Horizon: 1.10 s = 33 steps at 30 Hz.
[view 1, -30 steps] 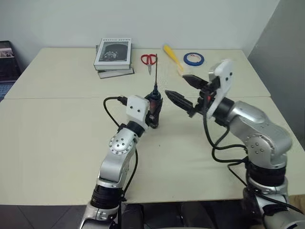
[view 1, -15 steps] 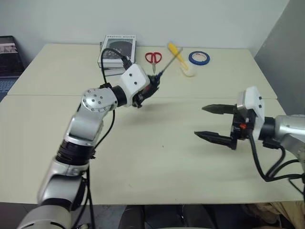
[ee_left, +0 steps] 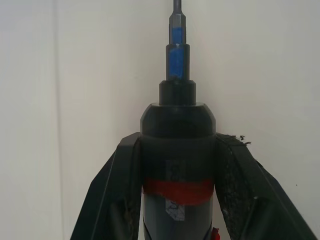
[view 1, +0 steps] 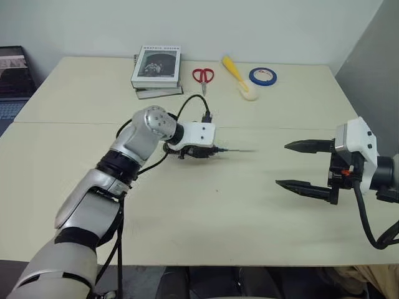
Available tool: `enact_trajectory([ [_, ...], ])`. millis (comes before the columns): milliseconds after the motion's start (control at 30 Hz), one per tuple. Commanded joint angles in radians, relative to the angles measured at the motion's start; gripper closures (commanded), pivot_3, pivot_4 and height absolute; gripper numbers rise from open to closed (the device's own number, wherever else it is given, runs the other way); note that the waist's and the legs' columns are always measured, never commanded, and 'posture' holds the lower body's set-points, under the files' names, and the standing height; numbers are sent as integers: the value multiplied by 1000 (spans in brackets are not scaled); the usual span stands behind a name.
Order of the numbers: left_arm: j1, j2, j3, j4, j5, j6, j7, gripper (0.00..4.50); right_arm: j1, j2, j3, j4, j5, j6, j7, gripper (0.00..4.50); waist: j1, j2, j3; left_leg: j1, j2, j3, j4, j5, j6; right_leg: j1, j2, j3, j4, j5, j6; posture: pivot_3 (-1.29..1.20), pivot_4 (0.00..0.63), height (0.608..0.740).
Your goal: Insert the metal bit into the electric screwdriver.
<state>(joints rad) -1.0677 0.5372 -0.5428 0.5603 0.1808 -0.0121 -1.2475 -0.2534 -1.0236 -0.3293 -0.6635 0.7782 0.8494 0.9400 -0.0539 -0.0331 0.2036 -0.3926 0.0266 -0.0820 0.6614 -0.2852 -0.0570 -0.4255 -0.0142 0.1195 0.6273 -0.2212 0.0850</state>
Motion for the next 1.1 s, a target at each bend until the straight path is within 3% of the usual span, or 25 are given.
enact_trajectory([
  [33,-46,-62,-66,155,97,-79,-12,2860,-9,-30,-12,-21,2,-23,2,0,3,0,0,0,0,0,0,0,0,0,0,0,0,0,0,0,150,740],
  [133,-64,-100,-72,218,133,-116,7,2860,1,-47,-16,-13,-7,-30,13,0,1,0,0,0,0,0,1,0,0,0,0,1,0,0,0,0,150,740],
  [167,-69,-106,-73,231,143,-130,6,2300,6,-53,-17,-10,-11,-33,17,0,2,0,0,0,0,0,1,0,0,0,0,0,0,0,0,0,150,740],
  [500,-88,-114,20,192,96,-82,-63,150,21,-87,-15,6,-8,-45,39,0,5,0,0,2,0,0,1,0,0,2,0,1,1,0,1,0,150,740],
  [800,-10,24,256,-156,-86,205,-96,68,29,-62,50,91,-121,-163,45,0,4,0,0,2,0,0,1,0,0,2,0,0,2,1,1,0,150,740],
  [933,144,135,412,-355,-152,388,-25,68,38,-35,66,177,-189,-266,62,0,-3,0,0,4,1,1,1,0,0,2,0,1,3,1,1,0,150,740],
  [1100,438,290,569,-565,-192,404,23,68,56,-22,31,237,-161,-280,103,0,-3,0,0,8,1,1,1,0,0,4,0,0,7,0,0,0,150,740],
])
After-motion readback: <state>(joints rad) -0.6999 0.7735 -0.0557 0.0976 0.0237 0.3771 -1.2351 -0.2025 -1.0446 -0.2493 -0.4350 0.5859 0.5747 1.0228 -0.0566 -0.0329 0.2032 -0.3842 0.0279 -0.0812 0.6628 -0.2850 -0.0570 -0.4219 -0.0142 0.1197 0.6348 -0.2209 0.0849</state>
